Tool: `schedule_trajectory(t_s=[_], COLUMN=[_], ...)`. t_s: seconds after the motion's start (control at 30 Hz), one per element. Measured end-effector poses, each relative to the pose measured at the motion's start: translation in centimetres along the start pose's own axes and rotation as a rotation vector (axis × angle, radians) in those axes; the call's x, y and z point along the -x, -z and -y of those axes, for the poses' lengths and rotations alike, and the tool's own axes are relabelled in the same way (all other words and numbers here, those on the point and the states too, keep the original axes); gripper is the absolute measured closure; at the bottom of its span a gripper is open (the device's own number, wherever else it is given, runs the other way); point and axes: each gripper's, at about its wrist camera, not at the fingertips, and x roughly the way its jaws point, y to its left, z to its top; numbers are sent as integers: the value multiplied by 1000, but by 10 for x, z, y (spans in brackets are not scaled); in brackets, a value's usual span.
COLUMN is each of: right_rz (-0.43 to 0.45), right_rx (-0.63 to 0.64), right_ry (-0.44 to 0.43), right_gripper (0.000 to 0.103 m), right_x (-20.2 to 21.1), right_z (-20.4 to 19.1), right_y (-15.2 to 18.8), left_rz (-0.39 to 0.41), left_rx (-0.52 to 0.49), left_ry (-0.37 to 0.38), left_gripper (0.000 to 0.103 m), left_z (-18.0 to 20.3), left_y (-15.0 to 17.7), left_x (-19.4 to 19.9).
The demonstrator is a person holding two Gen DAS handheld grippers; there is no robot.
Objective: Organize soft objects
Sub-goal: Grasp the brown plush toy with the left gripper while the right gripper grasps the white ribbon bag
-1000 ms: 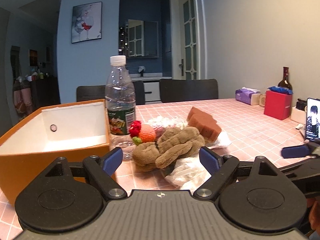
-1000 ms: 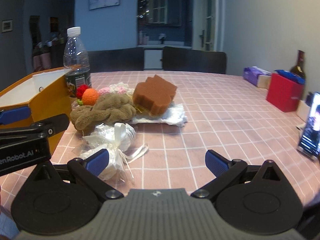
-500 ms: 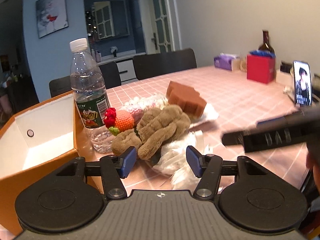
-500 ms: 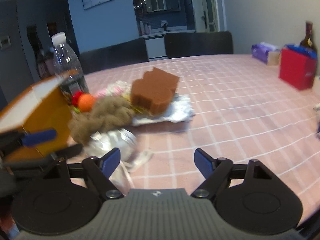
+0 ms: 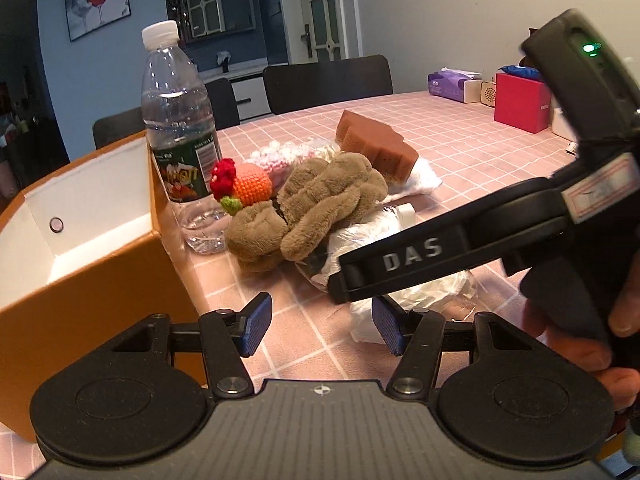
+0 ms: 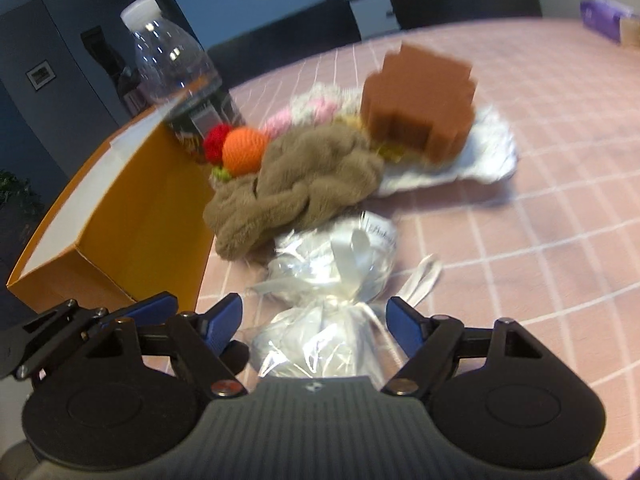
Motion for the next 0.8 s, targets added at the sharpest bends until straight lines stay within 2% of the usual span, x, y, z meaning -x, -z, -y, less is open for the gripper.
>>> schedule_trajectory(t_s=[0.07, 0.13, 0.3, 0.53, 0.63, 0.7, 0.8], right_rz=[0, 9, 36, 125, 157, 128, 101], right_rx=[-3, -4, -7, -47, -52, -85, -111], right_ry=[-8, 5, 44, 167, 234, 215, 190], right_gripper=[37, 51, 61, 61, 60, 53, 48], right_x=[1, 5, 26, 72, 78, 73, 67], right_z=[1, 4, 22, 51, 60, 68, 72], right_y=[-1, -1, -2, -3, -7, -8, -7], left_rz=[0, 1, 27, 58, 72, 85, 100], left_rx=[-5, -15, -32, -64, -85, -110, -161], left_ry=[7, 19, 11, 29, 33, 33, 27], left_gripper=[34, 33, 32, 27, 24, 21, 17], left_z=[2, 4, 7, 14, 21, 26, 35], left_y=[-1, -2, -7, -13, -16, -18, -19], left_x=[-1, -1, -2, -8, -12, -16, -22])
